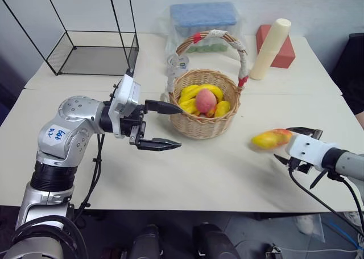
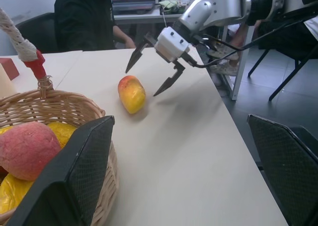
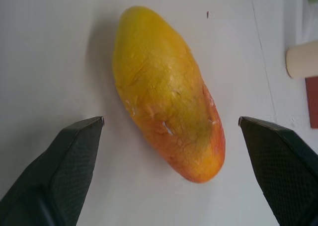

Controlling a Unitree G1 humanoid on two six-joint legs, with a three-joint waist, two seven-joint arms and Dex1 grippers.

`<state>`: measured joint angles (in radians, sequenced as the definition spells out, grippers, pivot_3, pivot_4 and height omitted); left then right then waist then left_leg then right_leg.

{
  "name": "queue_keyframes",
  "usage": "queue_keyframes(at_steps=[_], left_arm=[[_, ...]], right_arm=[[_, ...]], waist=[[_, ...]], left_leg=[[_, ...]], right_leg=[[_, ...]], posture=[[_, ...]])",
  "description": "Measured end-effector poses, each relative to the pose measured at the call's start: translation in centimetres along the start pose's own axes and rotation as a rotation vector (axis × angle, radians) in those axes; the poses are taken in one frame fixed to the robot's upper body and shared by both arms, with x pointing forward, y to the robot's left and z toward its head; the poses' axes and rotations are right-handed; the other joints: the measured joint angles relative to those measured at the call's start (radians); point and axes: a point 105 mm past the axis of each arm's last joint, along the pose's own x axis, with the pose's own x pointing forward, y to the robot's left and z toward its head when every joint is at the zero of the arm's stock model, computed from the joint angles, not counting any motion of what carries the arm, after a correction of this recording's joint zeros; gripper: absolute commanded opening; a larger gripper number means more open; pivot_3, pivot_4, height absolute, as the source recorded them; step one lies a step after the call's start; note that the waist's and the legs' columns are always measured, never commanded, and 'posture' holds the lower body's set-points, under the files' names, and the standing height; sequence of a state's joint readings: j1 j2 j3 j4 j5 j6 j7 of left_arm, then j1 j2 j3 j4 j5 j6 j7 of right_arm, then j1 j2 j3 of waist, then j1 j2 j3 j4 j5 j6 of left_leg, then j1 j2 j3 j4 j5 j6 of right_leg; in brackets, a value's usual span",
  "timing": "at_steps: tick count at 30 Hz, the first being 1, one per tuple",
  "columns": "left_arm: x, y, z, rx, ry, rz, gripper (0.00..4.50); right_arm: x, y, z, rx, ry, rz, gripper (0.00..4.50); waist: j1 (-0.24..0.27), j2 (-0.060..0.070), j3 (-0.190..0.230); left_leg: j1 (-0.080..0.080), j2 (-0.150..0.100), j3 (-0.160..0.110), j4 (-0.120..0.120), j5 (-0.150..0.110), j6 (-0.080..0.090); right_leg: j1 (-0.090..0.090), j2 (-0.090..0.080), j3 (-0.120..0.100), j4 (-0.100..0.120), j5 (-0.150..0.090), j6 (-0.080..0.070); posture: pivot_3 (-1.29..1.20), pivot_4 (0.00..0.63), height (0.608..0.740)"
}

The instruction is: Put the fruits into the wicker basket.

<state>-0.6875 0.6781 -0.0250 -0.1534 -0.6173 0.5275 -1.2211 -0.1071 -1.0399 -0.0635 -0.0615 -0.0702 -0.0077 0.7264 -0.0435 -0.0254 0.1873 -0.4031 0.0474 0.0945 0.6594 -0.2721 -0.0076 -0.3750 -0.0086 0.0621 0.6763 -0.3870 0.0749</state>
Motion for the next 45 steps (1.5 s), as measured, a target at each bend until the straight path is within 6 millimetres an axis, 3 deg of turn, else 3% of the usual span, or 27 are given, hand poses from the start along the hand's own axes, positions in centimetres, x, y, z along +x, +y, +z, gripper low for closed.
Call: queue_keyframes(at_steps=[3, 9, 11, 14, 16, 18, 19, 21, 23, 26, 27, 30, 34, 38, 41, 45], left_arm=[[-0.1, 0.0, 0.0, -0.003, 0.003, 0.01, 4.5], [0.1, -0.1, 0.3, 0.01, 0.005, 0.018, 4.5], [0.1, -0.1, 0.3, 0.008, 0.005, 0.022, 4.5], [-0.1, 0.0, 0.3, 0.007, 0.002, 0.035, 4.5], [-0.3, 0.1, 0.2, 0.0, 0.005, 0.049, 4.5], [-0.7, 0.4, 0.3, -0.008, 0.002, 0.072, 4.5], [-0.9, 0.5, 0.4, -0.012, -0.004, 0.086, 4.5], [-1.2, 0.7, 0.4, -0.018, -0.006, 0.103, 4.5], [-1.5, 1.0, 0.3, -0.032, -0.004, 0.121, 4.5], [-1.7, 1.1, 0.2, -0.039, -0.001, 0.133, 4.5], [-1.7, 1.1, 0.2, -0.039, -0.001, 0.134, 4.5], [-1.7, 1.2, 0.2, -0.038, -0.003, 0.137, 4.5], [-1.5, 1.2, 0.3, -0.037, -0.008, 0.141, 4.5], [-1.4, 0.8, 0.1, -0.044, -0.009, 0.139, 4.5], [-1.4, 0.8, 0.2, -0.037, -0.012, 0.143, 4.5], [-1.6, 1.0, 0.6, -0.037, -0.032, 0.165, 4.5]], right_arm=[[1.1, -0.4, 0.3, -0.035, -0.022, 0.015, 3.96], [2.2, -0.1, 0.2, -0.046, -0.039, 0.051, 2.03], [2.2, 0.0, 0.2, -0.048, -0.041, 0.059, 1.88], [2.3, 0.1, 0.4, -0.034, -0.055, 0.061, 1.88], [2.5, 0.1, 1.9, 0.05, -0.126, 0.049, 1.88], [2.5, -0.8, 5.8, 0.197, -0.291, 0.033, 1.88], [2.1, -1.9, 8.8, 0.247, -0.402, 0.023, 1.88], [0.9, -3.9, 12.6, 0.266, -0.53, -0.008, 1.88], [0.3, -5.4, 15.2, 0.28, -0.607, -0.038, 1.88], [1.2, -5.8, 17.5, 0.299, -0.644, -0.03, 1.88], [1.7, -5.6, 17.8, 0.301, -0.636, -0.017, 1.88], [3.3, -4.6, 17.2, 0.336, -0.579, 0.023, 2.89], [3.7, -4.2, 17.2, 0.363, -0.572, 0.025, 4.22], [3.1, -4.6, 17.3, 0.398, -0.58, 0.012, 4.22], [1.2, -5.9, 17.2, 0.483, -0.627, -0.012, 4.22], [-1.3, -7.8, 14.9, 0.671, -0.63, -0.076, 4.22]], waist=[[-0.001, 0.0, 0.0], [-0.001, 0.0, 0.0], [0.001, 0.0, 0.0], [0.001, 0.0, 0.0], [-0.001, 0.0, 0.0], [-0.012, 0.001, 0.001], [-0.017, 0.002, 0.001], [-0.015, 0.002, 0.001], [-0.012, 0.002, 0.001], [-0.006, 0.002, 0.001], [-0.004, 0.002, 0.001], [0.006, 0.002, 0.001], [0.007, 0.002, 0.001], [0.007, 0.002, 0.001], [0.008, 0.002, 0.001], [0.011, 0.002, 0.001]], left_leg=[[0.0, 0.0, 0.0, 0.001, 0.0, 0.0], [0.0, 0.0, 0.0, 0.002, 0.0, 0.001], [0.0, 0.0, -0.001, 0.003, 0.0, 0.001], [0.0, 0.0, -0.001, 0.003, 0.0, 0.001], [0.0, 0.001, -0.001, 0.003, 0.0, 0.001], [0.0, 0.002, 0.0, 0.003, 0.0, 0.0], [0.001, 0.002, -0.001, 0.003, 0.0, -0.001], [0.001, 0.002, -0.002, 0.003, 0.0, -0.001], [0.001, 0.001, -0.002, 0.003, 0.0, -0.001], [0.0, 0.0, -0.003, 0.003, -0.001, 0.0], [0.0, 0.0, -0.003, 0.004, -0.001, 0.001], [-0.002, -0.001, -0.002, 0.004, -0.002, 0.002], [-0.002, 0.0, -0.002, 0.004, -0.002, 0.002], [-0.002, 0.0, -0.002, 0.003, -0.002, 0.002], [-0.002, 0.0, -0.002, 0.003, -0.002, 0.002], [-0.001, 0.0, -0.002, 0.003, -0.002, 0.002]], right_leg=[[0.0, 0.0, 0.0, 0.002, 0.0, 0.0], [0.0, -0.001, 0.0, 0.003, 0.0, 0.0], [0.0, -0.001, -0.001, 0.003, 0.0, 0.0], [0.0, -0.001, -0.001, 0.003, 0.0, 0.0], [0.0, 0.0, -0.001, 0.004, 0.0, 0.0], [0.0, 0.0, -0.001, 0.005, 0.0, 0.0], [0.0, 0.001, -0.001, 0.006, 0.0, 0.0], [0.0, 0.0, -0.002, 0.007, 0.0, 0.0], [0.0, -0.001, -0.002, 0.007, 0.0, 0.0], [0.0, -0.003, -0.003, 0.007, 0.0, 0.0], [-0.001, -0.003, -0.003, 0.007, 0.0, 0.0], [-0.001, -0.003, -0.003, 0.006, 0.0, 0.0], [-0.002, -0.003, -0.003, 0.006, 0.0, 0.0], [-0.002, -0.003, -0.003, 0.006, 0.0, 0.0], [-0.002, -0.003, -0.003, 0.006, 0.0, 0.0], [0.0, -0.003, -0.003, 0.005, 0.0, 0.0]], posture=[[0.0, 0.15, 0.74], [0.0, 0.15, 0.74], [0.0, 0.15, 0.74], [0.0, 0.15, 0.74], [0.0, 0.15, 0.74], [0.0, 0.15, 0.74], [0.0, 0.15, 0.74], [0.0, 0.15, 0.74], [0.0, 0.15, 0.74], [0.0, 0.15, 0.74], [0.0, 0.15, 0.74], [0.0, 0.15, 0.74], [0.0, 0.15, 0.74], [0.0, 0.15, 0.74], [0.0, 0.15, 0.74], [0.0, 0.15, 0.74]])
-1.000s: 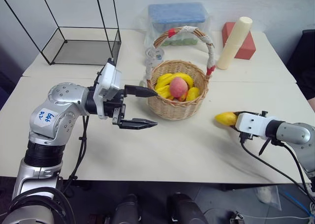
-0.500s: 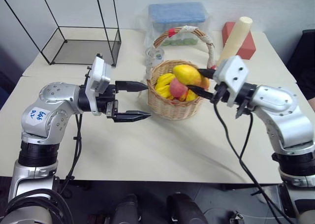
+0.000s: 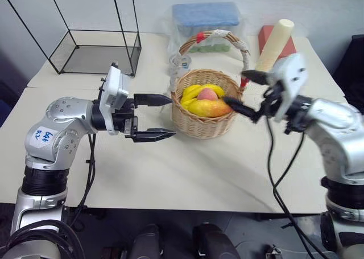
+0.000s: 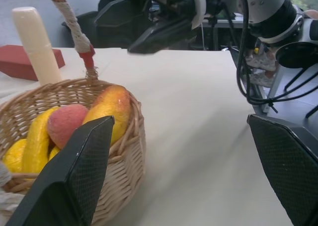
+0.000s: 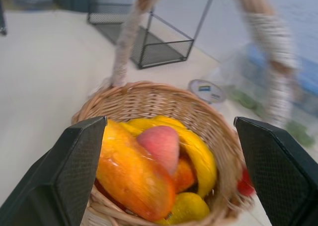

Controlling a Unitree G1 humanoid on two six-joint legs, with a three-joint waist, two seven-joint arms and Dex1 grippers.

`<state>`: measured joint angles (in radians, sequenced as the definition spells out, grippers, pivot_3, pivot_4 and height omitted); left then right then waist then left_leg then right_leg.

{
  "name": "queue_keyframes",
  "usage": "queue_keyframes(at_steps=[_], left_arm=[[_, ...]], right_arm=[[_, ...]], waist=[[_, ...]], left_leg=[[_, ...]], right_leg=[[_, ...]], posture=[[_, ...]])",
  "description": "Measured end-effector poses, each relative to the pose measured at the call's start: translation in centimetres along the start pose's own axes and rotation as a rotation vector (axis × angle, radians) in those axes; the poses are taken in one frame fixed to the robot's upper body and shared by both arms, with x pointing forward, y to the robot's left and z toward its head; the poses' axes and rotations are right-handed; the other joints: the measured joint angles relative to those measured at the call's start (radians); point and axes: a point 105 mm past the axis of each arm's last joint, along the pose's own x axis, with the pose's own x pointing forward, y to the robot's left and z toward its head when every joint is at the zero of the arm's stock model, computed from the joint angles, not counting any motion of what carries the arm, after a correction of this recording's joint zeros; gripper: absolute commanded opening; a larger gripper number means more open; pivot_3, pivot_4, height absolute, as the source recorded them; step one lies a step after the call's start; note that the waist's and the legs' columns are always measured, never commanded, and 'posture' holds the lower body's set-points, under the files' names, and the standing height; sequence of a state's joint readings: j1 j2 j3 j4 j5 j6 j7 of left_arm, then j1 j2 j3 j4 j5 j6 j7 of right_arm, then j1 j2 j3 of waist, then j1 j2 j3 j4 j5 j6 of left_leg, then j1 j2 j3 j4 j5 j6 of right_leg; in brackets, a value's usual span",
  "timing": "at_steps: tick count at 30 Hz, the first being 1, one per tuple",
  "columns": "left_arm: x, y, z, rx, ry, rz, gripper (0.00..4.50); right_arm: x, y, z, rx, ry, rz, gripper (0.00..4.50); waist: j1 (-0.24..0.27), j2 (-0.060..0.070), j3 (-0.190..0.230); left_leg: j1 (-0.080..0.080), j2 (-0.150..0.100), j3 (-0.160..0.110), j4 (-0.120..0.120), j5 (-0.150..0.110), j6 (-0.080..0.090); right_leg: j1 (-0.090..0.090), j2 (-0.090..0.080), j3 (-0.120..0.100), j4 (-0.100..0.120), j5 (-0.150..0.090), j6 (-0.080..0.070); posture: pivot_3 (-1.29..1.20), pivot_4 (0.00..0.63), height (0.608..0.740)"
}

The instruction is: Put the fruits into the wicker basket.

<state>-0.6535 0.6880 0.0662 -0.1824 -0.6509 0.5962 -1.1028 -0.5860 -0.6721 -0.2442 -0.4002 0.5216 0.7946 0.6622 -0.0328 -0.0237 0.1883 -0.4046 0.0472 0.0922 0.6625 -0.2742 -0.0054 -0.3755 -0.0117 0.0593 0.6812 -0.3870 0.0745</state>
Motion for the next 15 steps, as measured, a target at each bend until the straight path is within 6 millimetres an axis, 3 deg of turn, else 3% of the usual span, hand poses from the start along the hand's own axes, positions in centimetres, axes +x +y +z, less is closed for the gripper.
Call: queue_keyframes(at_steps=[2, 6, 13, 15], left_arm=[[0.0, 0.0, 0.0, -0.004, -0.001, -0.002, 4.5], [0.3, -0.2, -0.1, -0.006, -0.004, -0.016, 4.5], [0.3, -0.2, -0.1, -0.005, -0.001, -0.017, 4.5], [0.3, -0.2, 0.0, -0.005, 0.0, -0.015, 4.5]], right_arm=[[0.0, -0.5, -0.6, 0.067, 0.006, -0.043, 4.22], [2.2, -1.7, -2.2, 0.209, 0.015, -0.125, 4.22], [6.1, -3.0, -3.5, 0.252, 0.038, -0.17, 4.22], [6.6, -3.3, -4.5, 0.262, 0.058, -0.183, 3.65]], waist=[[-0.001, 0.0, 0.0], [-0.022, 0.0, 0.0], [-0.027, 0.0, 0.0], [-0.025, 0.0, 0.0]], left_leg=[[0.0, 0.0, 0.0, 0.0, 0.0, 0.0], [0.0, 0.0, 0.001, 0.0, 0.001, -0.001], [0.0, 0.0, 0.001, -0.002, 0.001, -0.002], [0.0, 0.0, 0.001, -0.002, 0.001, -0.002]], right_leg=[[0.0, 0.0, 0.0, 0.0, 0.0, 0.0], [-0.002, 0.001, 0.001, 0.001, 0.0, 0.0], [-0.003, 0.001, 0.001, 0.001, 0.0, 0.0], [-0.003, 0.001, 0.001, 0.001, 0.0, -0.001]], posture=[[0.0, 0.15, 0.74], [0.0, 0.15, 0.74], [0.0, 0.15, 0.74], [0.0, 0.15, 0.74]])
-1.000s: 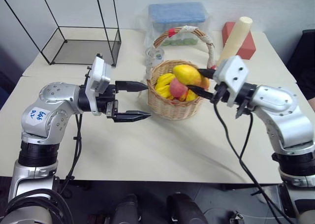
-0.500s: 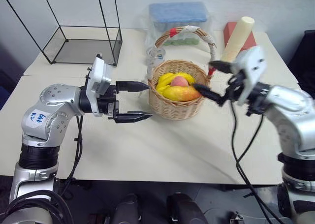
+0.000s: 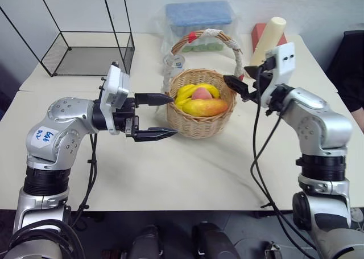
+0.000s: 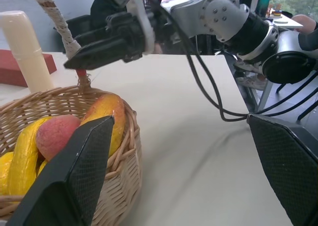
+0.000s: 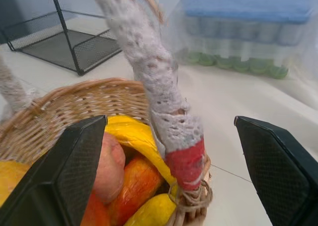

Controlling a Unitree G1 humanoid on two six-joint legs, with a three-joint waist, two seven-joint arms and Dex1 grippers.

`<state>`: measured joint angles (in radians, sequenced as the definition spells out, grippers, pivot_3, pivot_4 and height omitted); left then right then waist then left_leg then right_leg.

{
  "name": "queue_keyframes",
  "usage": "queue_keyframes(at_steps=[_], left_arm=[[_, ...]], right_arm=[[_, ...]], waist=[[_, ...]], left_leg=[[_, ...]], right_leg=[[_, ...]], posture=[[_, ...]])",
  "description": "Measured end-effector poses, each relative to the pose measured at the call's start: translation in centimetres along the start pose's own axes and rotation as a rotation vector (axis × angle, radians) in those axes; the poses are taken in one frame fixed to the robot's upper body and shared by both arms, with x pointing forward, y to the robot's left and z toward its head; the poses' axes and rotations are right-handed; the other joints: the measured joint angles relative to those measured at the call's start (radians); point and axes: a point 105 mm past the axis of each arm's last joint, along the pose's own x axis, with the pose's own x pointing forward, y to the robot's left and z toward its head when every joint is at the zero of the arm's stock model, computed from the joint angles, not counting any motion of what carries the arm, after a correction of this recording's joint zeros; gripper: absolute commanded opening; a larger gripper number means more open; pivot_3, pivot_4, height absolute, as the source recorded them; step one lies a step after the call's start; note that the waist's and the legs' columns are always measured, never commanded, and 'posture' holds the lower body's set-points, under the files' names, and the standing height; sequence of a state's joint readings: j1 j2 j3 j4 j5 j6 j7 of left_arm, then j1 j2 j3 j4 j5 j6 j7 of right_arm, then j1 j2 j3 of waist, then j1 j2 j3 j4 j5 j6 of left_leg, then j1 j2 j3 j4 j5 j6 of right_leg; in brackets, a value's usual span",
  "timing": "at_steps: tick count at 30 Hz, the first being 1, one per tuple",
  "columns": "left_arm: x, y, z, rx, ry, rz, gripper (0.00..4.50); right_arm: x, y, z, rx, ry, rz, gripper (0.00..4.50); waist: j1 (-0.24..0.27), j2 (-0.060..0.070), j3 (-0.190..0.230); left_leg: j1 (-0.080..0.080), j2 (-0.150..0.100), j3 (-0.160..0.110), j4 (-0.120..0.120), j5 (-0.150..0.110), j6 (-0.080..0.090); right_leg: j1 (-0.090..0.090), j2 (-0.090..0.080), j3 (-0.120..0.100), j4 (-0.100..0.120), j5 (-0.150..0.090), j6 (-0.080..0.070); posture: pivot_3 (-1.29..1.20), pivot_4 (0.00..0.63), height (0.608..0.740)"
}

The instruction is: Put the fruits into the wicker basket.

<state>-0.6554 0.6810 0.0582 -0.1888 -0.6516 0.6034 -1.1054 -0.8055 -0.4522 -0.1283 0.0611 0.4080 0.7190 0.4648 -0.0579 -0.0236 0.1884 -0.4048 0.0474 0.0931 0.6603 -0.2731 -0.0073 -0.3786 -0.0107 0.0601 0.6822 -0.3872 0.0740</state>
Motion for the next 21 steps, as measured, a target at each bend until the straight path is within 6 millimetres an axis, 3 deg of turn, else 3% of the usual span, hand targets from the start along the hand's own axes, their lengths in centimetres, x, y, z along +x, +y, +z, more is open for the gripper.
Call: queue_keyframes(at_steps=[10, 15, 21], left_arm=[[0.1, 0.0, 0.0, -0.001, 0.002, 0.009, 4.5], [0.2, 0.1, 0.1, 0.008, -0.006, 0.013, 4.5], [0.5, 0.3, 0.0, 0.003, -0.011, 0.008, 4.5]], right_arm=[[-0.2, -0.7, 0.1, -0.039, -0.02, -0.03, 0.38], [-2.4, -2.0, 0.5, -0.105, -0.03, -0.071, 0.26], [-10.9, -8.1, 3.1, -0.201, -0.053, -0.275, 0.26]], waist=[[0.001, 0.0, 0.0], [0.005, 0.0, 0.0], [0.029, 0.0, 0.0]], left_leg=[[-0.001, 0.0, 0.0, 0.0, 0.0, 0.0], [-0.001, 0.0, 0.0, 0.0, 0.0, 0.0], [-0.001, -0.001, 0.0, -0.001, -0.001, 0.002]], right_leg=[[0.0, 0.0, 0.0, 0.0, 0.0, 0.0], [0.0, -0.001, 0.0, -0.001, 0.0, 0.0], [0.001, -0.001, 0.0, -0.004, 0.0, 0.0]], posture=[[0.0, 0.15, 0.74], [0.0, 0.15, 0.74], [0.0, 0.15, 0.74]])
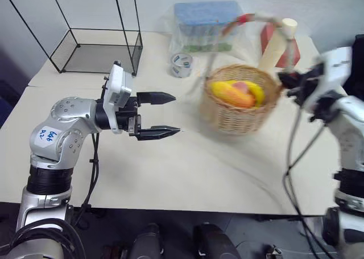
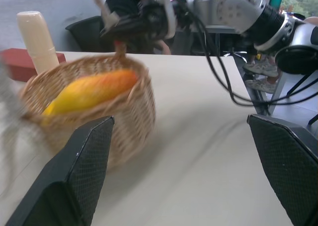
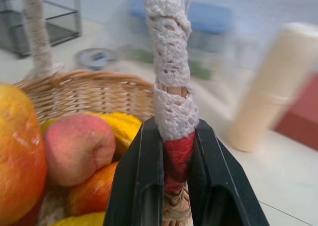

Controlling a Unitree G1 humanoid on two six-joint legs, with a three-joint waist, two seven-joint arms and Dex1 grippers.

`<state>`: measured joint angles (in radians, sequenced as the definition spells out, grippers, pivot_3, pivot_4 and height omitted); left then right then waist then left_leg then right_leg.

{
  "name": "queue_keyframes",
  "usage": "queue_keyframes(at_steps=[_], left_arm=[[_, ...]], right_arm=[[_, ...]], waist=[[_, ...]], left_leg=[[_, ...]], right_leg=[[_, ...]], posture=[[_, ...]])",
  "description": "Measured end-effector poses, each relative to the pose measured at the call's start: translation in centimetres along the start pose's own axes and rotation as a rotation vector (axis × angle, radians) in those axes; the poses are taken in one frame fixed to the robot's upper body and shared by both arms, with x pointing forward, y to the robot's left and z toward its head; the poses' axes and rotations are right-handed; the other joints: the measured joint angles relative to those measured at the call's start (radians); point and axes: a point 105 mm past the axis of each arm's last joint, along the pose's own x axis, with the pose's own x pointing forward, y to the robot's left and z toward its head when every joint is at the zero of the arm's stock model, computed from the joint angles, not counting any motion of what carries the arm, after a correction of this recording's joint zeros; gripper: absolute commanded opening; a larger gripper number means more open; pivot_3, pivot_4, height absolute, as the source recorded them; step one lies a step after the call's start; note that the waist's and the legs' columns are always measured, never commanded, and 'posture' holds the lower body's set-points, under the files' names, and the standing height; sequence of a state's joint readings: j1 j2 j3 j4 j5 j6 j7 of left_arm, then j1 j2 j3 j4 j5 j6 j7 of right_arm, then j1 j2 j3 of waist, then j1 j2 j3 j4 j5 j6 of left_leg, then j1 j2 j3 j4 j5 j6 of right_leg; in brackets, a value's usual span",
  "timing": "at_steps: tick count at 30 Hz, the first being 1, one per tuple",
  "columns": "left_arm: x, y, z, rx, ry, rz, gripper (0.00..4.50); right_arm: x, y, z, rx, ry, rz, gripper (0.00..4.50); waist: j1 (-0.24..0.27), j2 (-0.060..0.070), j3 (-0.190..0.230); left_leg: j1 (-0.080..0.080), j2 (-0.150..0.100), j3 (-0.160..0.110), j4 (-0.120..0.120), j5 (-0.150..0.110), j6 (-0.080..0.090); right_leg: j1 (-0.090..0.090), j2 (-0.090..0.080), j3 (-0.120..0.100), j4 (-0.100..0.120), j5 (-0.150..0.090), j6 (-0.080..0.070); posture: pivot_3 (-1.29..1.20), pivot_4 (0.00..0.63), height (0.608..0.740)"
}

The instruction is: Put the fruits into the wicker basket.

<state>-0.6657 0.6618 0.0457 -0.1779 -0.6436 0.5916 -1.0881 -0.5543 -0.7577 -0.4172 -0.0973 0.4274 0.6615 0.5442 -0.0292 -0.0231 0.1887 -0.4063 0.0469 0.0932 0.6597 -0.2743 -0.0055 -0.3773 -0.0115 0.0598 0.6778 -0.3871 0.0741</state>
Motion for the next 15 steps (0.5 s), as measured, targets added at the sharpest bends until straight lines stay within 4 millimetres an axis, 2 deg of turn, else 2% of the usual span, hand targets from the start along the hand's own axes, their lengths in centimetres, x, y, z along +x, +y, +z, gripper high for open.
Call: queue_keyframes(at_steps=[2, 4, 9, 15], left_arm=[[0.1, -0.1, 0.0, 0.001, 0.0, -0.009, 4.5], [0.4, 0.0, -0.1, -0.003, -0.007, -0.021, 4.5], [0.9, 0.1, 0.0, -0.002, -0.018, -0.046, 4.5], [1.2, 0.5, 0.2, 0.004, -0.017, -0.066, 4.5]], right_arm=[[-1.8, -1.6, 0.0, -0.025, 0.006, -0.053, 0.26], [-3.4, -3.0, -1.0, -0.024, 0.037, -0.106, 0.26], [-5.1, -4.1, -3.2, 0.001, 0.064, -0.164, 0.26], [-6.6, -4.1, -4.7, 0.019, 0.07, -0.185, 2.25]], waist=[[0.0, 0.0, 0.0], [-0.006, 0.0, 0.0], [-0.023, 0.0, 0.0], [-0.023, 0.0, 0.0]], left_leg=[[0.0, 0.0, 0.0, 0.0, 0.0, 0.0], [0.001, 0.001, 0.001, 0.0, 0.001, -0.001], [0.002, 0.001, 0.002, -0.001, 0.002, -0.003], [0.002, 0.001, 0.002, -0.001, 0.002, -0.003]], right_leg=[[0.0, 0.001, 0.0, 0.0, 0.0, 0.0], [0.001, 0.002, 0.001, 0.0, 0.0, 0.0], [0.001, 0.003, 0.002, 0.001, 0.0, 0.0], [0.001, 0.003, 0.002, 0.001, 0.0, 0.0]], posture=[[0.0, 0.15, 0.74], [0.0, 0.15, 0.74], [0.0, 0.15, 0.74], [0.0, 0.15, 0.74]])
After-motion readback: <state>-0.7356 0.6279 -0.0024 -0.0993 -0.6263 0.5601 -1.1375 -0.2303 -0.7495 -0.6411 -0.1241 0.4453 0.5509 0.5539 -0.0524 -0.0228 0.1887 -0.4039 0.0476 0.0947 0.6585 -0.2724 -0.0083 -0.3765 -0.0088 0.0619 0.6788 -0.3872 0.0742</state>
